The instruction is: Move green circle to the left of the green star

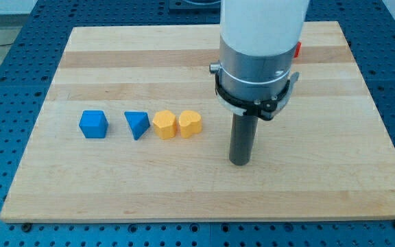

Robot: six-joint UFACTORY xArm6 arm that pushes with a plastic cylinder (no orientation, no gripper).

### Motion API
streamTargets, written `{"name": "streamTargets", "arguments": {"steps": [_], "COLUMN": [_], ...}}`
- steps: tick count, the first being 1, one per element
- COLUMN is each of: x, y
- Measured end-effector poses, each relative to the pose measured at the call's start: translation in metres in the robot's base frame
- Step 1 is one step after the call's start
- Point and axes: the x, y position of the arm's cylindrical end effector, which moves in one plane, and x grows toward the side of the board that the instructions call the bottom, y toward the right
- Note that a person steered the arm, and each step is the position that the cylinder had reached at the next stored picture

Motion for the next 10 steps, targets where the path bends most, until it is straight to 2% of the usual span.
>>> {"name": "streamTargets", "arguments": {"steps": [3,5,7,10], "x": [-0.035,-0.047,-0.09,-0.079], "y": [0.036,0.024,0.014,-0.019]}}
